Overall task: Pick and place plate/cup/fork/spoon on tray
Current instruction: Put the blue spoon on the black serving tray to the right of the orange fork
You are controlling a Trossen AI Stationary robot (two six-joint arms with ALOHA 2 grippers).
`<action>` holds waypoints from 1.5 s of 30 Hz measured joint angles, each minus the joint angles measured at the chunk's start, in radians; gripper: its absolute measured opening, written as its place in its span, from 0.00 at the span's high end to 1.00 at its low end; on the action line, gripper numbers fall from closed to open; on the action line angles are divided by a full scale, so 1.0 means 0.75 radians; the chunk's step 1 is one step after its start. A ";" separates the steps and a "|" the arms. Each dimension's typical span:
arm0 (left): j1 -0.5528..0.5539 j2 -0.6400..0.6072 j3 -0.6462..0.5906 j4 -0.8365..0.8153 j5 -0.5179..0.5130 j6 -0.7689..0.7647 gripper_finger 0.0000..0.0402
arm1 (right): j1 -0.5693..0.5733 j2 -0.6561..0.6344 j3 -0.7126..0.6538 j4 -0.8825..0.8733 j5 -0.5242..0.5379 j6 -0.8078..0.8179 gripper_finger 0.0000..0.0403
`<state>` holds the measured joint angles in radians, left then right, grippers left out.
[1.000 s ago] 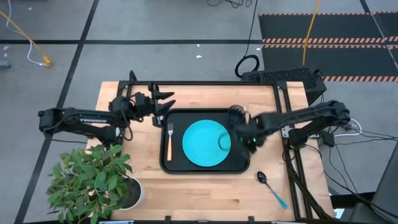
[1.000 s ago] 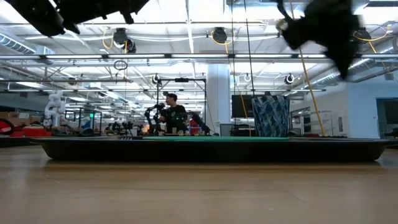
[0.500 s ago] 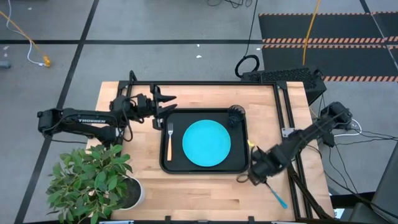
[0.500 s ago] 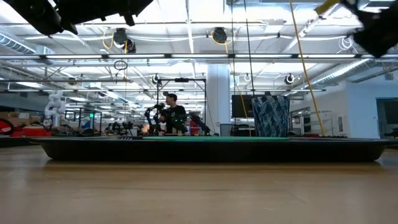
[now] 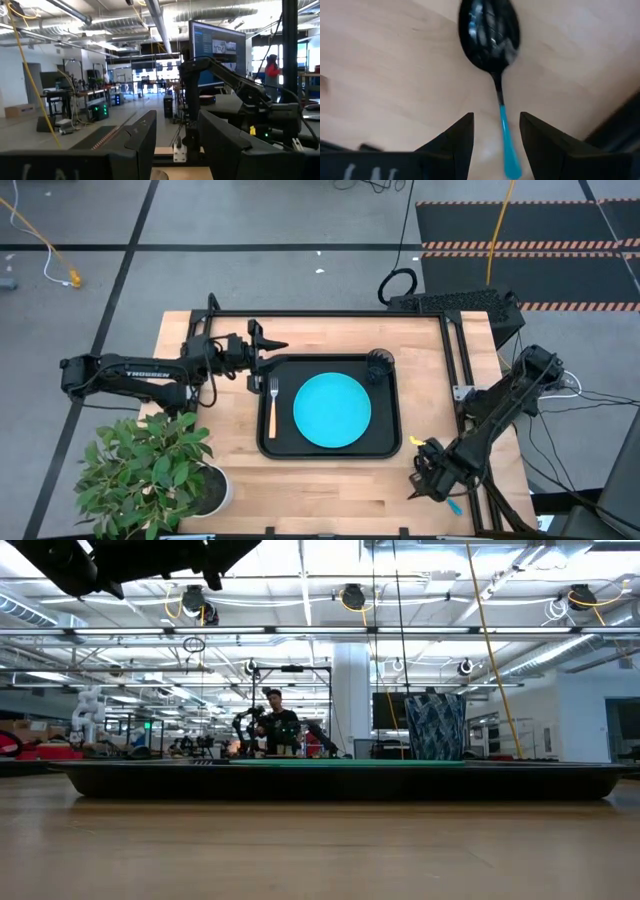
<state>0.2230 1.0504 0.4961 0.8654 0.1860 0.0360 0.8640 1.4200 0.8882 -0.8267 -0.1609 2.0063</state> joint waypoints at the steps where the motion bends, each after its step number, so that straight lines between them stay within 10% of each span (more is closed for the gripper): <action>1: 0.000 0.001 0.000 0.000 0.000 -0.002 0.63 | 0.002 0.023 -0.001 0.013 0.000 -0.041 0.63; 14: 0.000 0.000 0.001 -0.011 -0.001 -0.016 0.63 | 0.003 0.177 -0.001 0.027 -0.026 -0.210 0.63; 33: 0.000 0.000 0.001 -0.032 -0.004 0.005 0.63 | 0.001 0.290 0.010 0.129 -0.102 -0.293 0.92; 45: 0.000 0.000 0.001 -0.032 -0.006 0.016 0.63 | -0.063 0.217 0.348 -0.451 0.073 -0.254 1.00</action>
<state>0.2230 1.0504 0.4965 0.8414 0.1818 0.0480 0.8169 1.5827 1.1494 -1.1650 -0.1059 1.8160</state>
